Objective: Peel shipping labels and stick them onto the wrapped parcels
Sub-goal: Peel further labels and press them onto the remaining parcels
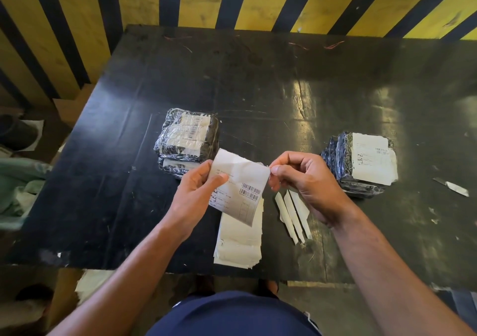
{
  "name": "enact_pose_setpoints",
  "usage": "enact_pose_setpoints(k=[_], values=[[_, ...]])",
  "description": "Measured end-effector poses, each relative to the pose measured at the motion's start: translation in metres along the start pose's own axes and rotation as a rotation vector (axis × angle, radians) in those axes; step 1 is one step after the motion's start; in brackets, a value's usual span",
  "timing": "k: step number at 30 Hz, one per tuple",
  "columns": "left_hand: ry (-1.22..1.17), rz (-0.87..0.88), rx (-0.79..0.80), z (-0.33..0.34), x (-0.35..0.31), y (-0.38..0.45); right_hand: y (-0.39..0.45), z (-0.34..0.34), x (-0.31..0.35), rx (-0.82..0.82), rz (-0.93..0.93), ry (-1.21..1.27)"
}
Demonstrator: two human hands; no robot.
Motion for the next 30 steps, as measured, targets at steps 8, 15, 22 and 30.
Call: enact_pose_setpoints(k=[8,15,22,30], values=[[0.156,0.131,-0.163,-0.004,-0.015,-0.003,0.0,0.007,-0.009,0.006,0.043,0.141],[0.212,0.315,-0.342,-0.001,-0.043,-0.021,-0.001,0.011,-0.012,-0.043,0.01,0.125],[0.107,0.325,-0.153,0.023,-0.046,-0.022,0.0,0.02,-0.018,-0.067,0.001,0.116],[0.041,0.216,-0.091,0.023,-0.035,-0.017,-0.001,0.02,-0.024,-0.104,0.007,0.072]])
Point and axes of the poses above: each hand's wrist, its own y-axis towards the middle knuckle, its own z-axis out of the palm, x = y × z, the point moved 10 cm from there along y, towards the middle knuckle, and after that the axes turned 13 degrees about y, right-handed, at the moved point
